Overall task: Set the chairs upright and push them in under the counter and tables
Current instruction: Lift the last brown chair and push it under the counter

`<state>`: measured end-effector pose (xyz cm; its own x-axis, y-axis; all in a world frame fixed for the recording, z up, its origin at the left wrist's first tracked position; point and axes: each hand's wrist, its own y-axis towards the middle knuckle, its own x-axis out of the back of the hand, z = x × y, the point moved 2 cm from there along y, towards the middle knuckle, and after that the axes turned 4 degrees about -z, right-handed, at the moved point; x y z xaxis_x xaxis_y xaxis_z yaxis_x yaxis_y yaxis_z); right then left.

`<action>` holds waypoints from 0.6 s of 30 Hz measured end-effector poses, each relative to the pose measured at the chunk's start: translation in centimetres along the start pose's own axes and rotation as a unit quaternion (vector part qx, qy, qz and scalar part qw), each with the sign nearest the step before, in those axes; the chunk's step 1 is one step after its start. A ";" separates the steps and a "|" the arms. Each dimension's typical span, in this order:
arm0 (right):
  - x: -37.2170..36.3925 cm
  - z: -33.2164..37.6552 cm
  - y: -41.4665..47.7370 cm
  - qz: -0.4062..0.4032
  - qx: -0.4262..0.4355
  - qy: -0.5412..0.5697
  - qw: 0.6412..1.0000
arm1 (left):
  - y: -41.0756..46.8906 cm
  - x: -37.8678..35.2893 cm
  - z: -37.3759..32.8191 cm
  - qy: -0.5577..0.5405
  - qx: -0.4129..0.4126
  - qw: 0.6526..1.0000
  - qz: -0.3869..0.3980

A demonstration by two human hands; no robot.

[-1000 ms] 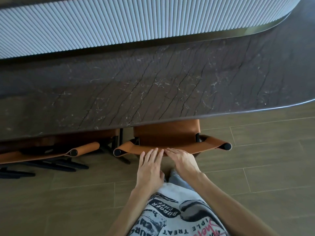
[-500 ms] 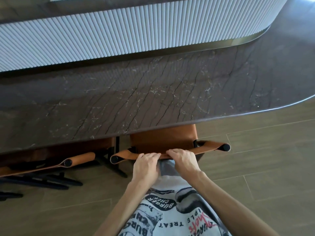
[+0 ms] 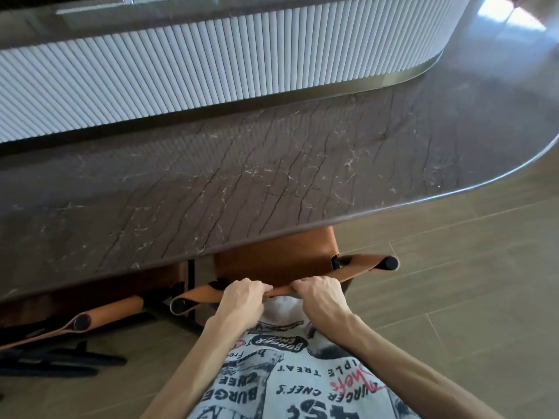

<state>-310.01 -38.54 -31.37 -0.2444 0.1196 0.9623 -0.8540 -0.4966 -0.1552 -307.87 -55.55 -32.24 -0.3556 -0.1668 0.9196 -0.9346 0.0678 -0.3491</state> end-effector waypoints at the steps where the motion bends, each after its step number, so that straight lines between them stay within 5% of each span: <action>1: 0.1 0.0 0.2 -0.002 -0.002 -0.004 1.000 | 0.1 0.1 -0.1 -0.003 0.001 1.000 -0.005; 18: 0.8 0.9 2.7 -0.033 0.005 -0.010 0.999 | 0.9 1.8 1.2 -0.028 0.024 0.999 -0.014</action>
<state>-312.08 -40.57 -30.84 -0.1786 0.1340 0.9748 -0.8630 -0.4972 -0.0898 -309.31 -56.97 -31.14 -0.3284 -0.2221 0.9181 -0.9426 0.0148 -0.3336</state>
